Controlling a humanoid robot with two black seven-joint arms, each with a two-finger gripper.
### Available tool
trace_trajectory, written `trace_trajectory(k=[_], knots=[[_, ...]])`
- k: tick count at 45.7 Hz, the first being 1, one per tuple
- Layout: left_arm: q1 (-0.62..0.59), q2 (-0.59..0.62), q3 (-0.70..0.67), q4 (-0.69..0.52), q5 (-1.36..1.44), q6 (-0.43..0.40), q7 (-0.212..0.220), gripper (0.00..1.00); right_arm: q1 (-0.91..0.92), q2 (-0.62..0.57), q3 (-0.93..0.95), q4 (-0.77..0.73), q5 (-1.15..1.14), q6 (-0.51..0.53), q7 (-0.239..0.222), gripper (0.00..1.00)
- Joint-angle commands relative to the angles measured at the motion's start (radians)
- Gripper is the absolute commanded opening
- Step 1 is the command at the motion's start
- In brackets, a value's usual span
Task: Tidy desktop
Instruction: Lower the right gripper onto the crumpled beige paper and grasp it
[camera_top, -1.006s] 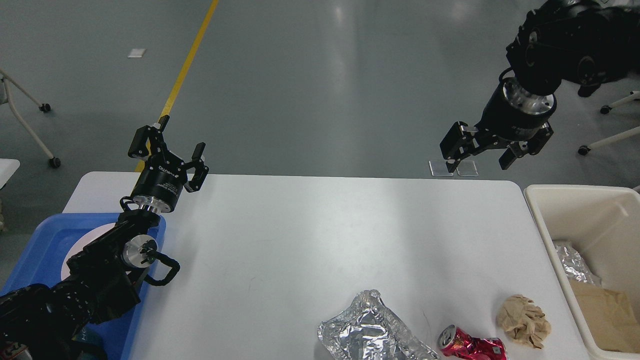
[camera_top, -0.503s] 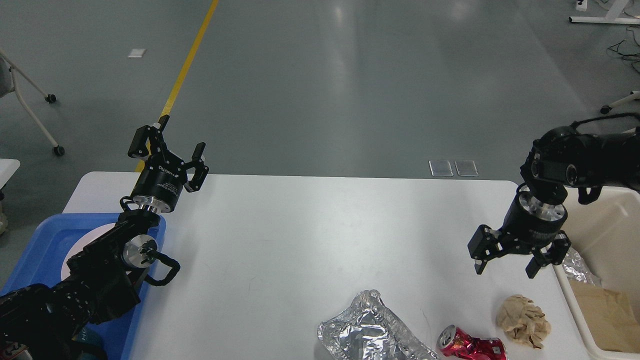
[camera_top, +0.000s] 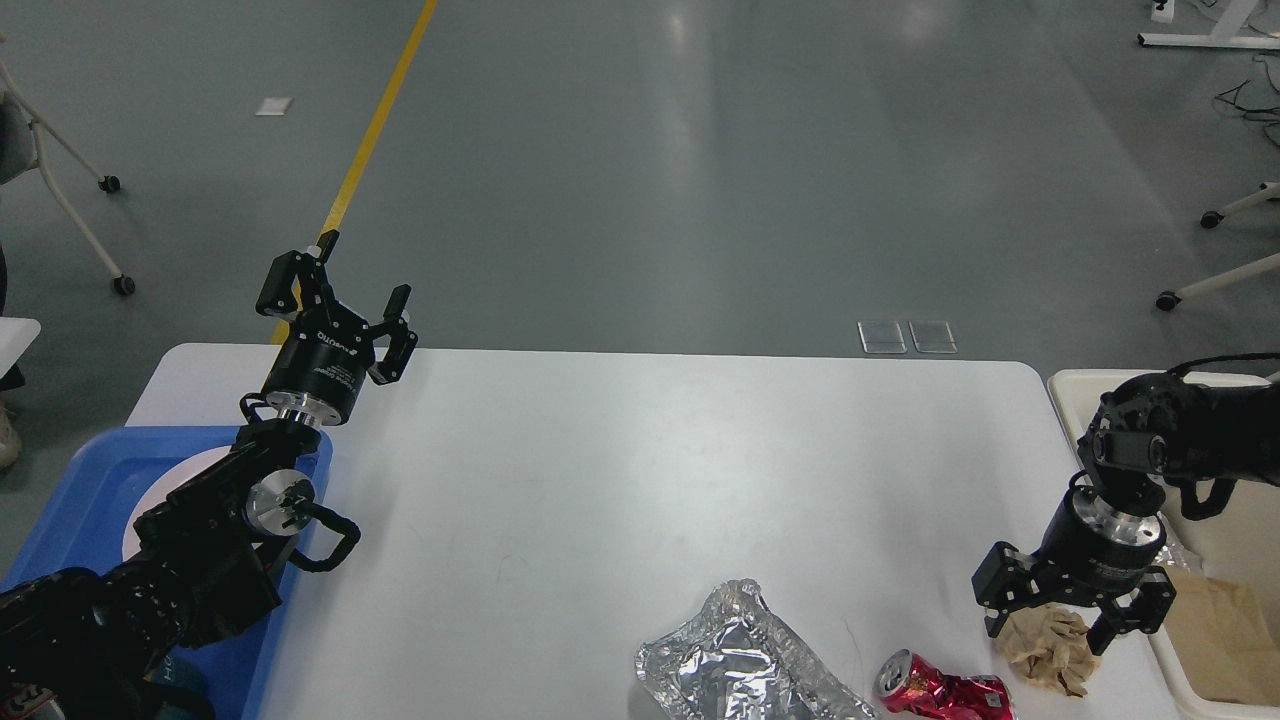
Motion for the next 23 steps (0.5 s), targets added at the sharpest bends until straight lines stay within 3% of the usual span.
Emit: trace_trajectory(k=[1,18,23], knots=[[0.000,0.000,0.000,0.000,0.000,0.000,0.000,0.97,-0.023,-0.005,0.003,-0.029,0.000,-0.042,0.002,1.00],[0.000,0.002,0.000,0.000,0.000,0.000,0.000,0.96,-0.174,-0.003,0.027,-0.152,0.000,-0.092,0.003,1.00],[0.000,0.000,0.000,0.000,0.000,0.000,0.000,0.96,-0.200,-0.005,0.044,-0.152,0.006,-0.147,0.006,0.94]])
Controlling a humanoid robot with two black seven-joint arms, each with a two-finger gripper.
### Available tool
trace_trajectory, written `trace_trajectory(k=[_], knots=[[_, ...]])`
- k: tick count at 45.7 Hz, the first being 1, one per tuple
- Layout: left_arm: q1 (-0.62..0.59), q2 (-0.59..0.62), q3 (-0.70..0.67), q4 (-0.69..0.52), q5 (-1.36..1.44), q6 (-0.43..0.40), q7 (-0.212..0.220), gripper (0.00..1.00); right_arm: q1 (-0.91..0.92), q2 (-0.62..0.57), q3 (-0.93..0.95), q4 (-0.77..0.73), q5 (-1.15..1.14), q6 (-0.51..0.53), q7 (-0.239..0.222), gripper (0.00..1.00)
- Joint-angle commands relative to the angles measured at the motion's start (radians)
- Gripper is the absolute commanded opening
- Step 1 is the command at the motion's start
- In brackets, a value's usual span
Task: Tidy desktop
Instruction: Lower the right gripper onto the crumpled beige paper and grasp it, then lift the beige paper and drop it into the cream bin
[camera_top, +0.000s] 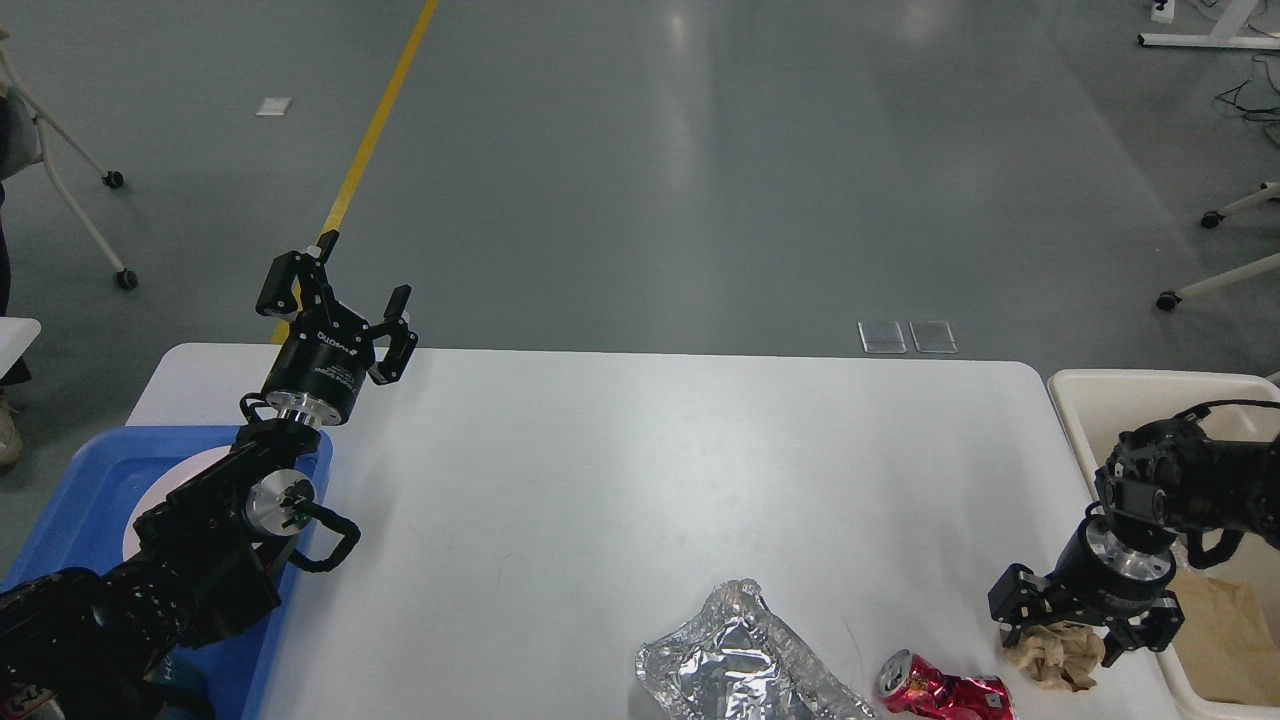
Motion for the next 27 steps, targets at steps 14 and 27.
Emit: trace_trajectory(k=[14,27], knots=[[0.000,0.000,0.000,0.000,0.001,0.000,0.000,0.97,-0.052,-0.017,0.027,0.012,0.103,-0.132,-0.003,0.00],[0.000,0.000,0.000,0.000,-0.001,0.000,0.000,0.96,-0.012,-0.031,0.018,0.011,0.125,-0.127,-0.003,0.00]])
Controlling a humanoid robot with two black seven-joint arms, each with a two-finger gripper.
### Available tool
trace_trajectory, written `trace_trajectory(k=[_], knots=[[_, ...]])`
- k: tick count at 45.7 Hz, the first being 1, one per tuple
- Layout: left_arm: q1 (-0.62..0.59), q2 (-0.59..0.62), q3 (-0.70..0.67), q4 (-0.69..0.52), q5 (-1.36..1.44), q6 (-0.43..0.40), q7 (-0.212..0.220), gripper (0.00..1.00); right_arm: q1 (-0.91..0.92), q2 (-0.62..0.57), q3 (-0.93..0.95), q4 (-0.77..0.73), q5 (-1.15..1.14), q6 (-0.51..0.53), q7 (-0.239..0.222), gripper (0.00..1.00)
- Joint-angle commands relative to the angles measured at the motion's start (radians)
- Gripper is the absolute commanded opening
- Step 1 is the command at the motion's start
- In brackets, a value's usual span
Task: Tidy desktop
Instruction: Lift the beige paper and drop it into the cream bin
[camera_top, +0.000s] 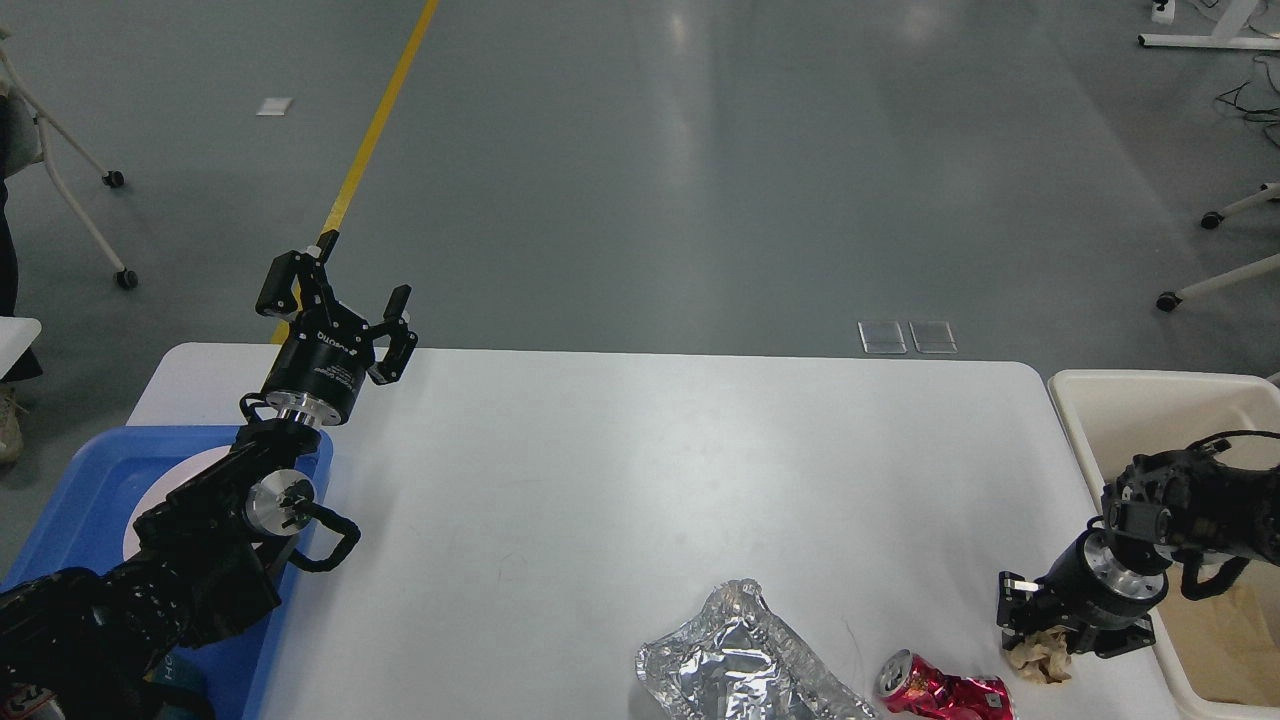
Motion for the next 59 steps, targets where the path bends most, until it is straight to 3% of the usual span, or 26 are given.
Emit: trace_trajectory(k=[1,5,12,17,35,54,59], knots=[[0.000,0.000,0.000,0.000,0.001,0.000,0.000,0.96,0.038,-0.017,-0.011,0.000,0.021,0.012,0.002,0.00],[0.000,0.000,0.000,0.000,-0.001,0.000,0.000,0.97,0.100,-0.044,-0.020,0.002,0.041,0.050,0.005,0.00],[0.000,0.000,0.000,0.000,-0.001,0.000,0.000,0.97,0.275,-0.095,-0.071,0.003,0.041,0.237,0.010,0.00],[0.000,0.001,0.000,0.000,-0.001,0.000,0.000,0.97,0.365,-0.098,-0.082,0.003,0.041,0.303,0.010,0.00],[0.000,0.000,0.000,0.000,0.001,0.000,0.000,0.96,0.670,-0.115,-0.169,-0.009,0.030,0.303,0.005,0.00],[0.000,0.000,0.000,0.000,0.001,0.000,0.000,0.97,0.692,-0.256,-0.293,-0.170,0.016,0.303,-0.001,0.00],[0.000,0.000,0.000,0.000,-0.001,0.000,0.000,0.97,0.655,-0.305,-0.303,-0.170,0.022,0.181,-0.001,0.00]])
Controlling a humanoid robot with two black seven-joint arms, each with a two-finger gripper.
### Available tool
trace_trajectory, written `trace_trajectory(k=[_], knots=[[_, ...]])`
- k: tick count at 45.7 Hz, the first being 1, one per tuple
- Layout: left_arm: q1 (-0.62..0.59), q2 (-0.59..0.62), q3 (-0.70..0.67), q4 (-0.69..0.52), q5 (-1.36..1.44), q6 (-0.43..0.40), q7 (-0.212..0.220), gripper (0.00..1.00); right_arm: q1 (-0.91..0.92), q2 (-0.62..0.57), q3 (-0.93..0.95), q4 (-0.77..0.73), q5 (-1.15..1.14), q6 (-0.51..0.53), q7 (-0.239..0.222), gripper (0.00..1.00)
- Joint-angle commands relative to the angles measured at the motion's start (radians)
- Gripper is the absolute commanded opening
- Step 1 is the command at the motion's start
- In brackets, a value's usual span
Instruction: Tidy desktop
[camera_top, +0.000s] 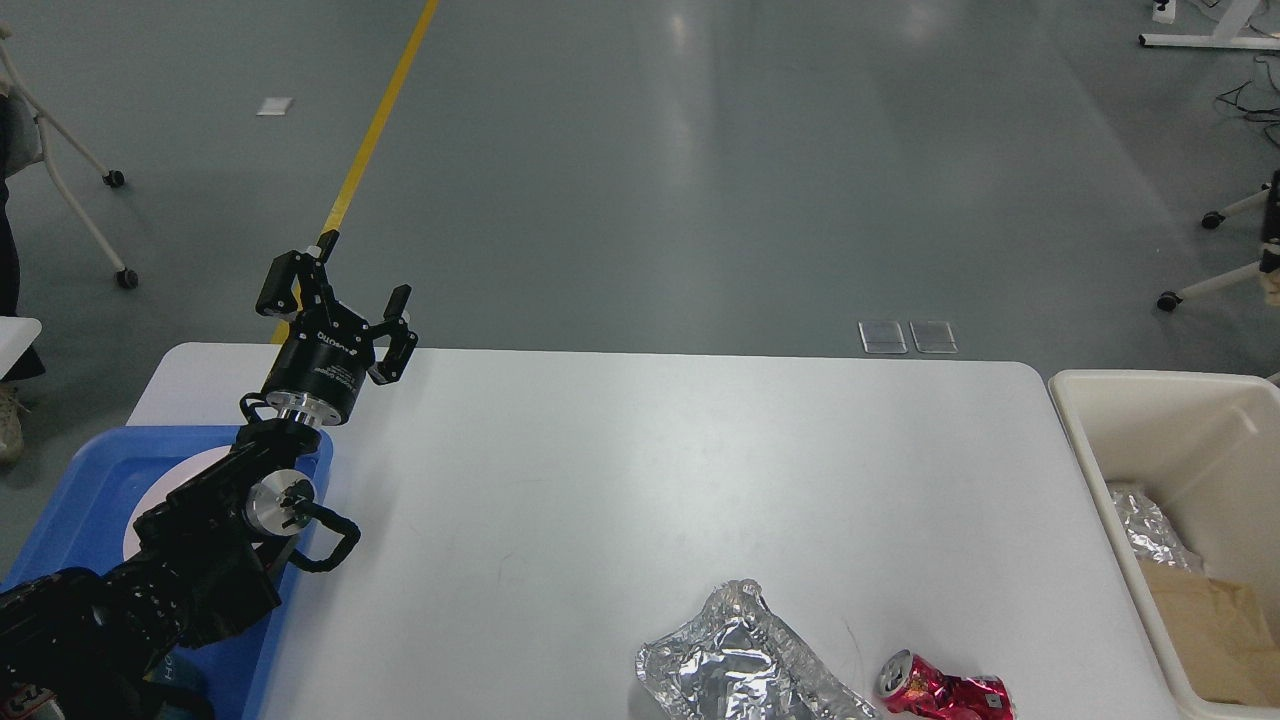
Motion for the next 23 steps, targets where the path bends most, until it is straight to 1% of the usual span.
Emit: trace_trajectory(k=[1,6,11,13,16,19,23], knots=[[0.000,0.000,0.000,0.000,-0.001,-0.001,0.000,0.97,-0.048,-0.057,-0.009,-0.003,0.009,-0.123,0.000,0.00],[0.000,0.001,0.000,0.000,-0.001,0.000,0.000,0.96,-0.109,-0.088,0.000,-0.005,0.022,-0.258,0.000,0.00],[0.000,0.000,0.000,0.000,0.001,0.000,0.000,0.97,-0.194,-0.103,0.020,-0.006,0.025,-0.469,0.000,0.00],[0.000,0.000,0.000,0.000,-0.001,-0.001,0.000,0.96,-0.249,-0.106,0.040,-0.006,0.025,-0.580,0.000,0.00],[0.000,0.000,0.000,0.000,-0.001,0.000,0.000,0.97,-0.319,-0.108,0.081,-0.006,0.026,-0.684,0.002,0.00],[0.000,0.000,0.000,0.000,-0.001,0.000,0.000,0.97,-0.392,-0.110,0.132,-0.011,0.028,-0.755,0.002,0.00],[0.000,0.000,0.000,0.000,-0.001,0.000,0.000,0.97,-0.479,-0.110,0.210,-0.040,0.028,-0.795,0.002,0.00]])
